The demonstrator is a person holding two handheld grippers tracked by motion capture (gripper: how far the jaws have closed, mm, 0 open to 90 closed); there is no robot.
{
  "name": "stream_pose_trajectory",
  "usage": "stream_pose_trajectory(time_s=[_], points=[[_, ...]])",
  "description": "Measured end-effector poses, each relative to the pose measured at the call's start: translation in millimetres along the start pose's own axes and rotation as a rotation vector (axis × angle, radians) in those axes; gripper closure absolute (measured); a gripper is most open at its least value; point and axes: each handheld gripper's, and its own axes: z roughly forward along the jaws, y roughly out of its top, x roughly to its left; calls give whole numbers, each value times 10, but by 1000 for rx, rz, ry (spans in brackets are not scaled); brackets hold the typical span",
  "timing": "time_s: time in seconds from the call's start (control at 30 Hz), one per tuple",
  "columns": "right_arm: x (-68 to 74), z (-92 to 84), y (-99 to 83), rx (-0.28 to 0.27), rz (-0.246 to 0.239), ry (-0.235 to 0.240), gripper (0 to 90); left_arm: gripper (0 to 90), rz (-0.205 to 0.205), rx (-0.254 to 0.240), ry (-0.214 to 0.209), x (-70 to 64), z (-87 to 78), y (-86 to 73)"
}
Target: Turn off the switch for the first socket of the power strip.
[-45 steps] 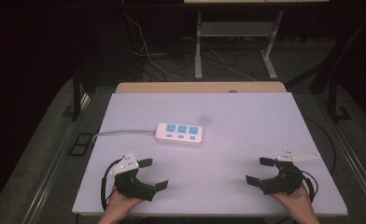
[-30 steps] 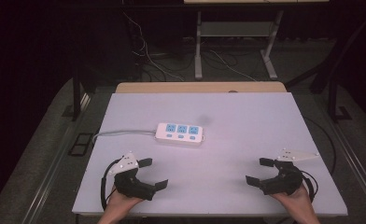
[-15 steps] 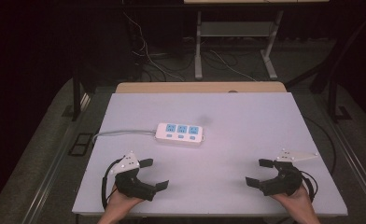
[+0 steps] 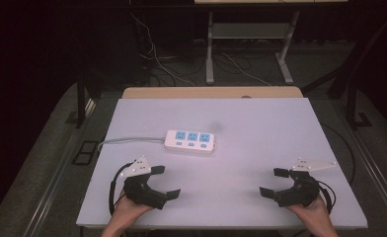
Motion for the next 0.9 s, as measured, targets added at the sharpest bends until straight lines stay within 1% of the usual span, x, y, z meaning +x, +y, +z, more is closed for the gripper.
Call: stream_pose_trajectory(time_s=[0.13, 0.23, 0.3, 0.53, 0.6, 0.73, 0.9], points=[[-2, -1, -1, -2, 3, -3, 3, 0, 4, 8, -1, 17, 3, 34], [-7, -5, -3, -4, 2, -4, 3, 0, 11, -1, 0, 20, -5, 57], [-8, -5, -3, -3, 2, -4, 3, 0, 11, 6, 5, 29, -12, 79], [-5, -5, -6, -2, 5, -2, 3, 0, 13, 11, 14, 88, -38, 149], [-6, -5, -6, -1, 5, -2, 3, 0, 8, 11, 16, 103, -41, 165], [-6, -2, -5, 0, 5, -2, 3, 1, 9, 12, 14, 144, -57, 214], [-4, 2, -6, 3, 3, -2, 3, 5, 12, 25, 14, 191, -66, 267]])
